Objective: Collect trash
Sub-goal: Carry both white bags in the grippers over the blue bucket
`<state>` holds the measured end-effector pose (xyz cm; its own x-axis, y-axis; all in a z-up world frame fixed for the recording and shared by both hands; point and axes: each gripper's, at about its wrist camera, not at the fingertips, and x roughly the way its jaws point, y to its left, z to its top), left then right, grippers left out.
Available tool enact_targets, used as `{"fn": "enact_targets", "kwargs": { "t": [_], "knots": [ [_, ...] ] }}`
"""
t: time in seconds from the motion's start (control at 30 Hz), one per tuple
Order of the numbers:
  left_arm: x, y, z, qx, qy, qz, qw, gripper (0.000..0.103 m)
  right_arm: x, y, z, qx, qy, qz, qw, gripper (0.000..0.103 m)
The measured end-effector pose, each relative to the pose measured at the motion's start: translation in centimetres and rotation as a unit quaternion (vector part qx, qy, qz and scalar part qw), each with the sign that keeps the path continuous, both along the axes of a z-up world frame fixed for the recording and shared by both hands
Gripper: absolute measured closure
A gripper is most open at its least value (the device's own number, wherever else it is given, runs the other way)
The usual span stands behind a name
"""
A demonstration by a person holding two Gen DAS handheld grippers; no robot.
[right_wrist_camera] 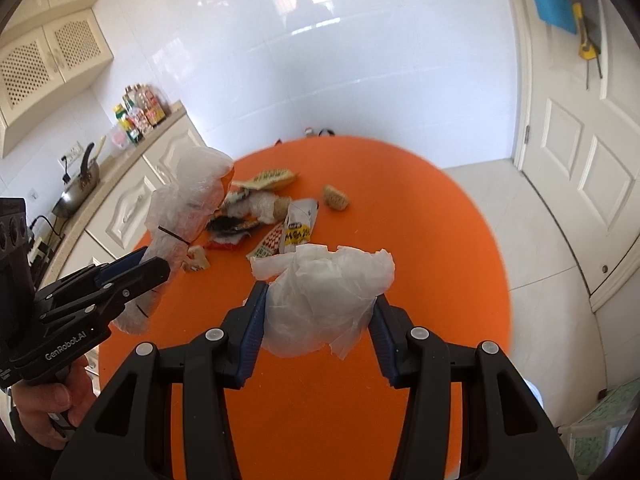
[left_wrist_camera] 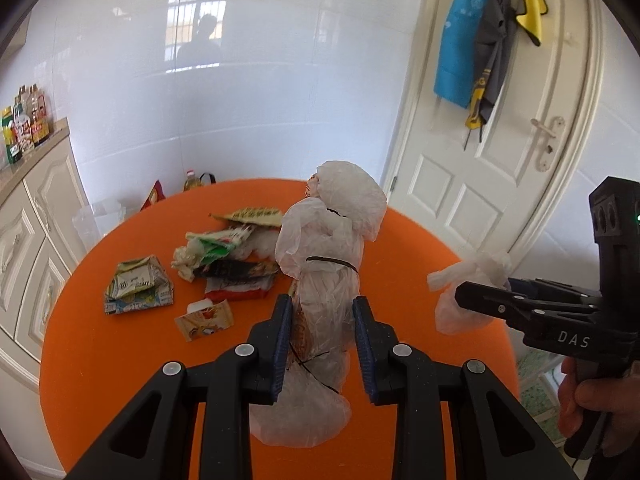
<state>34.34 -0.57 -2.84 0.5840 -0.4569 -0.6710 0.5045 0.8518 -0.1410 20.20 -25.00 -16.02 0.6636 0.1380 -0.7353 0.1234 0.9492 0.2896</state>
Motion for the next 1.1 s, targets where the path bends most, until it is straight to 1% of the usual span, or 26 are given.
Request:
{"fn": "enact_targets", "kwargs": {
  "t": [0.13,0.17,0.27,0.37,0.47,0.53,0.63,0.73,0.8,0.9,0.97,1.1],
  "knots": [
    [-2.3,-1.1,1.8,-0.015,-0.024,-0.017,0.9994,0.077,-2.0,-1.5,2.2,-0.009,-0.025,-0.016,1.000,0.055],
    [-3.2,-2.0,1.8,-0.019,-0.029,-0.022,0.9992,0.077,-2.7,-2.1,3.0,-0.011,-0.032,-0.022,0.999,0.055],
    [-5.2,-3.0,2.9,-0.031,-0.043,-0.043,0.9976,0.077,-4.8,-3.7,4.9,-0.023,-0.052,-0.043,0.997,0.055],
    [-6.6,-4.9,3.8,-0.045,-0.045,-0.075,0.9952,0.077,-7.9,-6.3,7.1,-0.035,-0.072,-0.078,0.994,0.055],
    [-7.9,-7.4,4.5,-0.056,-0.041,-0.114,0.9911,0.077,-11.1,-8.8,8.7,-0.053,-0.082,-0.117,0.988,0.055],
    [-8.8,-9.4,4.6,-0.060,-0.037,-0.141,0.9874,0.077,-13.1,-10.5,9.3,-0.065,-0.083,-0.145,0.984,0.055],
    [-10.4,-12.8,4.1,-0.056,-0.028,-0.180,0.9816,0.077,-16.0,-13.2,9.1,-0.074,-0.076,-0.187,0.977,0.055],
    [-11.5,-16.2,2.6,-0.047,-0.005,-0.214,0.9757,0.077,-18.5,-15.8,7.3,-0.073,-0.052,-0.226,0.970,0.055],
    [-12.0,-18.2,1.1,-0.035,0.014,-0.234,0.9714,0.077,-20.2,-17.5,5.4,-0.063,-0.034,-0.249,0.966,0.055],
    [-12.6,-21.3,-2.2,-0.011,0.050,-0.259,0.9645,0.077,-22.1,-19.4,2.0,-0.050,0.002,-0.273,0.961,0.055],
    [-12.9,-23.1,-4.7,0.009,0.074,-0.271,0.9598,0.077,-23.1,-20.9,-1.0,-0.033,0.029,-0.286,0.957,0.055],
    [-12.5,-26.1,-10.2,0.051,0.119,-0.273,0.9533,0.077,-24.6,-23.7,-6.9,0.008,0.078,-0.308,0.948,0.055]
  ]
}}
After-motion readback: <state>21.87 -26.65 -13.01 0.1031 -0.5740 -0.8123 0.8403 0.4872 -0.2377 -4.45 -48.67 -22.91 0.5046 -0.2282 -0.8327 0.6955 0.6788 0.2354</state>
